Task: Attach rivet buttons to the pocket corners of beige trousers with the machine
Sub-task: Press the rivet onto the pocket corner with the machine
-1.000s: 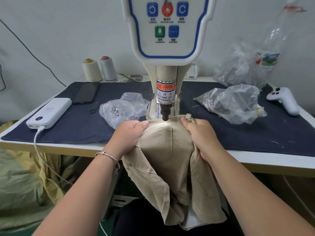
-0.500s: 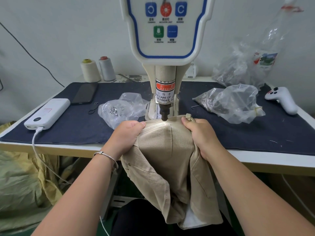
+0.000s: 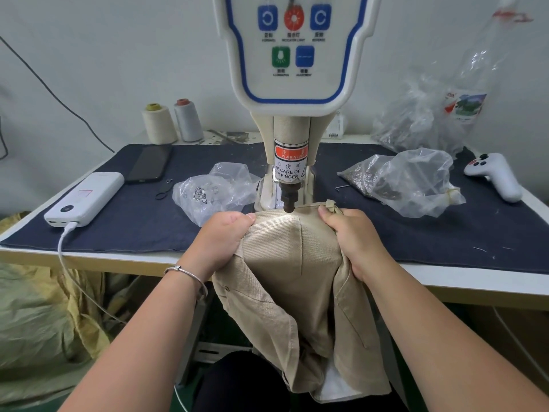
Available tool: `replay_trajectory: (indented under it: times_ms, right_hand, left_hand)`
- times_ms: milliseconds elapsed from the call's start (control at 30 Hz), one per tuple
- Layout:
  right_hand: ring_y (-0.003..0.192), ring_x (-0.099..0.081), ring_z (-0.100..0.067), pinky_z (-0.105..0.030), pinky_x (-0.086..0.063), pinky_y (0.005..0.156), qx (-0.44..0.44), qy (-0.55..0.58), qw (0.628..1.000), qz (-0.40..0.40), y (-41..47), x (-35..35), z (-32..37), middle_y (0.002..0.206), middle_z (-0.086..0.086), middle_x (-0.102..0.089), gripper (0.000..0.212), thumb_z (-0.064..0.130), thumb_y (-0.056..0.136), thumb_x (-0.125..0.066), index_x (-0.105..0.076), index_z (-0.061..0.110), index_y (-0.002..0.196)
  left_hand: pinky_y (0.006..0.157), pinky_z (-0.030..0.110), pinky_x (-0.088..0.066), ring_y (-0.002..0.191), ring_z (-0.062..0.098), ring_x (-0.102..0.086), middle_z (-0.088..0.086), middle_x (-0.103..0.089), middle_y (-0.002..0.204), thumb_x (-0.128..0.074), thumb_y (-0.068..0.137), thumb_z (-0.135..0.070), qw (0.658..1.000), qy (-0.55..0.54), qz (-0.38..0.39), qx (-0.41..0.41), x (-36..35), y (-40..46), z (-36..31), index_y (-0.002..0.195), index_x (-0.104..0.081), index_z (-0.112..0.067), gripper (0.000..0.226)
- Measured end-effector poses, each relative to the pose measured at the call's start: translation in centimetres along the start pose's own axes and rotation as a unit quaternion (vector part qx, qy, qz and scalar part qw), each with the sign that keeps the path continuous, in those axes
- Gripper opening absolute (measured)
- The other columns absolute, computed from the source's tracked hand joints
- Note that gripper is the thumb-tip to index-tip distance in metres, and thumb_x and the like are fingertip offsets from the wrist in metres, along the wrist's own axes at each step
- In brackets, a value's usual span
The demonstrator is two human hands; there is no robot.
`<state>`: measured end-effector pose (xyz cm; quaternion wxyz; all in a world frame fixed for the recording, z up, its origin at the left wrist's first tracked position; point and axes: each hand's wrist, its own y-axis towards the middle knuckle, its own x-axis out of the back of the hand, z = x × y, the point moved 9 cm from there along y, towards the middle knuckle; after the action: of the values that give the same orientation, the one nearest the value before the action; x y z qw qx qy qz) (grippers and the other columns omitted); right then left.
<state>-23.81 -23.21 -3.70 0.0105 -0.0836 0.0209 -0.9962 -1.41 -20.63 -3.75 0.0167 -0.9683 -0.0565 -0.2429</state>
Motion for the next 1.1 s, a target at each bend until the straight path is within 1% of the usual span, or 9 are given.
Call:
replay_trajectory:
  times_ms: [133,267,400,633,733,800,900,1000,1100]
  right_hand:
    - [0.072,-0.039,-0.021,-0.033,-0.028,0.064,0.000,0.021,1.000,0.008,0.0,-0.3,0.0,0.078,-0.009,-0.045,0.018,0.024,0.096,-0.058,-0.059,0.011,0.084]
    - [0.070,-0.039,-0.021,-0.031,-0.029,0.061,-0.001,0.007,1.000,0.006,-0.1,-0.1,0.0,0.076,-0.009,-0.045,0.021,0.026,0.096,-0.058,-0.058,0.010,0.082]
    - [0.071,-0.038,-0.021,-0.033,-0.028,0.064,-0.003,0.008,1.000,0.008,-0.1,-0.2,0.1,0.077,-0.008,-0.045,0.019,0.026,0.096,-0.058,-0.059,0.011,0.083]
    - [0.069,-0.038,-0.020,-0.031,-0.028,0.059,-0.006,0.009,1.000,-0.002,-0.4,-0.1,0.4,0.074,-0.009,-0.044,0.025,0.027,0.096,-0.058,-0.055,0.010,0.077]
    - [0.064,-0.037,-0.019,-0.026,-0.030,0.052,-0.004,0.040,0.999,-0.021,-1.3,0.2,0.8,0.066,-0.008,-0.038,0.035,0.028,0.095,-0.059,-0.046,0.013,0.067]
    - [0.063,-0.042,-0.018,-0.022,-0.035,0.052,-0.010,0.071,0.997,-0.029,-2.1,0.5,1.2,0.065,-0.008,-0.044,0.034,0.029,0.094,-0.060,-0.049,0.011,0.067]
    - [0.062,-0.055,-0.014,-0.021,-0.042,0.054,-0.048,0.108,0.993,-0.017,-3.8,0.4,1.0,0.070,-0.009,-0.057,0.026,0.029,0.092,-0.063,-0.065,0.005,0.086]
    - [0.055,-0.061,-0.008,-0.014,-0.044,0.047,-0.094,0.134,0.987,0.001,-6.0,0.2,-0.4,0.062,-0.001,-0.065,0.026,0.029,0.090,-0.067,-0.068,0.007,0.076]
    - [0.054,-0.063,-0.007,-0.013,-0.044,0.045,-0.099,0.161,0.982,0.008,-7.5,-0.1,-0.6,0.062,-0.001,-0.069,0.031,0.029,0.089,-0.068,-0.070,0.010,0.064]
  left_hand:
    - [0.064,0.034,-0.030,0.063,0.018,-0.033,0.006,-0.034,0.068,-0.052,0.101,-0.031,1.000,0.006,-0.003,0.000,0.0,0.0,0.1,0.068,-0.044,-0.010,0.040]
    - [0.063,0.034,-0.030,0.062,0.018,-0.033,0.006,-0.034,0.067,-0.052,0.101,-0.031,1.000,0.007,-0.003,-0.001,0.1,-0.1,0.0,0.067,-0.043,-0.011,0.041]
    - [0.063,0.034,-0.030,0.062,0.017,-0.032,0.006,-0.033,0.067,-0.052,0.101,-0.031,1.000,0.004,-0.005,-0.001,0.1,-0.2,-0.2,0.068,-0.043,-0.010,0.041]
    - [0.065,0.034,-0.031,0.065,0.019,-0.035,0.007,-0.037,0.069,-0.051,0.102,-0.031,1.000,0.001,-0.004,-0.002,0.1,-0.6,-0.7,0.069,-0.045,-0.008,0.041]
    - [0.068,0.034,-0.033,0.068,0.019,-0.038,0.006,-0.043,0.072,-0.050,0.102,-0.035,1.000,-0.018,-0.012,-0.009,0.1,-1.6,-1.0,0.071,-0.047,0.002,0.048]
    - [0.069,0.035,-0.035,0.069,0.019,-0.042,0.006,-0.047,0.074,-0.051,0.100,-0.040,0.999,-0.047,-0.014,-0.012,0.2,-2.5,-1.4,0.077,-0.050,0.008,0.053]
    - [0.073,0.035,-0.039,0.071,0.020,-0.049,0.009,-0.055,0.076,-0.054,0.090,-0.049,0.996,-0.084,-0.006,0.018,0.3,-4.0,-1.2,0.085,-0.056,0.010,0.060]
    - [0.074,0.036,-0.042,0.072,0.019,-0.054,0.012,-0.061,0.077,-0.058,0.096,-0.043,0.991,-0.121,0.017,0.056,-0.4,-5.8,0.2,0.090,-0.058,0.012,0.056]
    - [0.073,0.035,-0.039,0.073,0.019,-0.050,0.010,-0.056,0.077,-0.056,0.098,-0.040,0.988,-0.142,0.022,0.058,-1.0,-7.0,0.6,0.083,-0.054,0.011,0.054]
